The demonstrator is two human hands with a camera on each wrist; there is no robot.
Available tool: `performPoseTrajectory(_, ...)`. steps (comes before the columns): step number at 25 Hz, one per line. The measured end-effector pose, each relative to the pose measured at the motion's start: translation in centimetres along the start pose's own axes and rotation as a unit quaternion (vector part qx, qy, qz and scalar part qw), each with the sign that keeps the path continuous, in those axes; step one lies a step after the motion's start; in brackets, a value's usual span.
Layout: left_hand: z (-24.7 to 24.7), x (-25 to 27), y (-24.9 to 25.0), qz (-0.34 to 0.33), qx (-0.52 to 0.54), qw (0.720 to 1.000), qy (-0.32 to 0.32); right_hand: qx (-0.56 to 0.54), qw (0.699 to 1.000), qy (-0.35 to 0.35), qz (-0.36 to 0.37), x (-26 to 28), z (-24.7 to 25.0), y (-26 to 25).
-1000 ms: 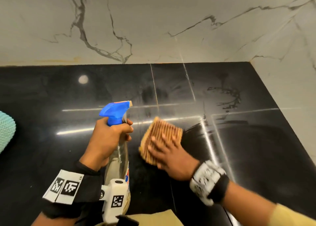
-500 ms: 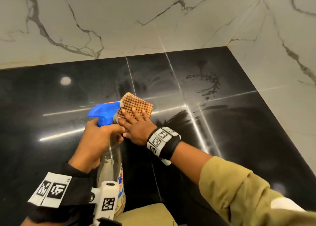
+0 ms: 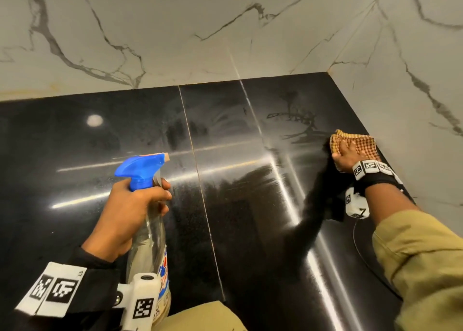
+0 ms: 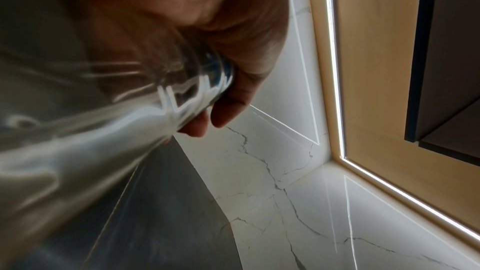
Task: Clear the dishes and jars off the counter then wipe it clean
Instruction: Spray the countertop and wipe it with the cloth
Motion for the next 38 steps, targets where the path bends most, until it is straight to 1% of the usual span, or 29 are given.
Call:
performPoseTrajectory(1,0.1,0.0,0.0,0.0,0.003,1.0,0.003,-0.007,0.999,-0.032,-0.017,-0.1,-0.7,0.1)
performPoseTrajectory(2,0.0,-0.1,0.0,0.001,0.001,1.0,0.002,0.0,1.0,-0.014,-0.002,-0.4,-1.3,-0.7)
performPoseTrajectory(3,-0.2,-0.2,0.0,0.002,-0.002,1.0,-0.001,0.037,0.998,0.011,0.044,-0.3,-1.7,-2.9)
performPoseTrajectory(4,-0.6,-0.5,0.0,0.004,-0.011,1.0,-0.007,0.063,0.992,0.033,0.106,0.6,-2.3,-6.1)
performPoseTrajectory(5,-1.3,-0.7,0.1,0.007,-0.025,1.0,-0.017,0.065,0.984,0.008,0.164,1.9,-3.7,-9.4)
performPoseTrajectory(7,-3.0,-1.1,0.4,0.011,-0.05,0.998,-0.033,0.085,0.945,-0.035,0.315,6.3,-6.8,-17.3)
performPoseTrajectory(9,-5.1,-1.4,0.9,0.014,-0.065,0.997,-0.046,0.091,0.888,-0.092,0.441,14.2,-10.7,-24.5)
performPoseTrajectory(10,-5.9,-1.7,1.3,0.01,-0.067,0.997,-0.05,0.093,0.862,-0.102,0.488,17.5,-11.5,-26.7)
performPoseTrajectory(11,-6.6,-1.9,1.7,0.004,-0.07,0.996,-0.052,0.087,0.851,-0.119,0.503,19.7,-11.9,-27.7)
performPoseTrajectory(12,-7.2,-2.0,2.2,-0.006,-0.075,0.996,-0.054,0.075,0.856,-0.125,0.496,20.2,-12.1,-27.2)
performPoseTrajectory(13,-7.6,-2.2,2.6,-0.014,-0.082,0.995,-0.053,0.078,0.863,-0.11,0.487,19.9,-11.6,-26.3)
performPoseTrajectory(15,-8.2,-2.4,2.9,-0.023,-0.095,0.994,-0.056,0.088,0.886,-0.072,0.449,16.4,-10.5,-22.0)
performPoseTrajectory(16,-8.5,-2.5,2.9,-0.025,-0.104,0.992,-0.06,0.075,0.905,-0.062,0.414,13.9,-9.5,-19.1)
performPoseTrajectory(17,-8.7,-2.5,2.8,-0.028,-0.11,0.992,-0.061,0.061,0.925,-0.052,0.372,10.7,-8.4,-15.3)
performPoseTrajectory(19,-9.0,-2.5,2.6,-0.032,-0.118,0.991,-0.06,0.025,0.963,-0.009,0.269,4.3,-5.3,-6.5)
performPoseTrajectory(21,-9.3,-2.2,2.2,-0.026,-0.118,0.991,-0.06,-0.005,0.989,0.026,0.144,-1.0,-2.2,2.3)
performPoseTrajectory(22,-9.4,-2.1,2.0,-0.022,-0.122,0.99,-0.062,-0.03,0.996,0.008,0.078,-2.5,-1.4,5.4)
performPoseTrajectory(23,-9.5,-2.0,1.9,-0.019,-0.124,0.99,-0.062,-0.054,0.998,-0.024,0.026,-3.5,-1.2,7.2)
performPoseTrajectory(24,-9.5,-2.1,1.8,-0.016,-0.123,0.99,-0.061,-0.071,0.997,-0.042,-0.004,-4.1,-1.7,7.9)
performPoseTrajectory(26,-9.7,-2.4,1.7,-0.008,-0.119,0.991,-0.06,-0.084,0.996,-0.035,-0.018,-3.7,-2.1,7.4)
performPoseTrajectory(28,-9.8,-2.7,1.6,-0.006,-0.118,0.991,-0.062,-0.092,0.996,-0.019,0.005,-2.5,-2.7,6.6)
performPoseTrajectory(31,-9.6,-3.2,1.6,-0.002,-0.124,0.99,-0.072,-0.105,0.994,-0.022,0.03,1.0,-4.4,6.6)
performPoseTrajectory(35,-8.5,-4.0,1.3,0.025,-0.081,0.994,-0.072,-0.129,0.99,-0.042,0.037,6.8,-7.3,8.5)
performPoseTrajectory(37,-8.2,-4.2,1.1,0.038,-0.068,0.994,-0.074,-0.142,0.988,-0.053,0.03,7.8,-7.9,9.7)
performPoseTrajectory(38,-8.2,-4.3,1.0,0.041,-0.065,0.994,-0.078,-0.144,0.988,-0.055,0.025,7.4,-7.7,10.1)
Point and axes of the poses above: each hand's wrist, its own x-axis away from the middle knuckle, its own z-axis out of the back of the hand, y = z × x, the point moved 6 cm from there along -x, towards the middle knuckle, and after that the axes turned 12 degrees about z, right-handed, at the moved point
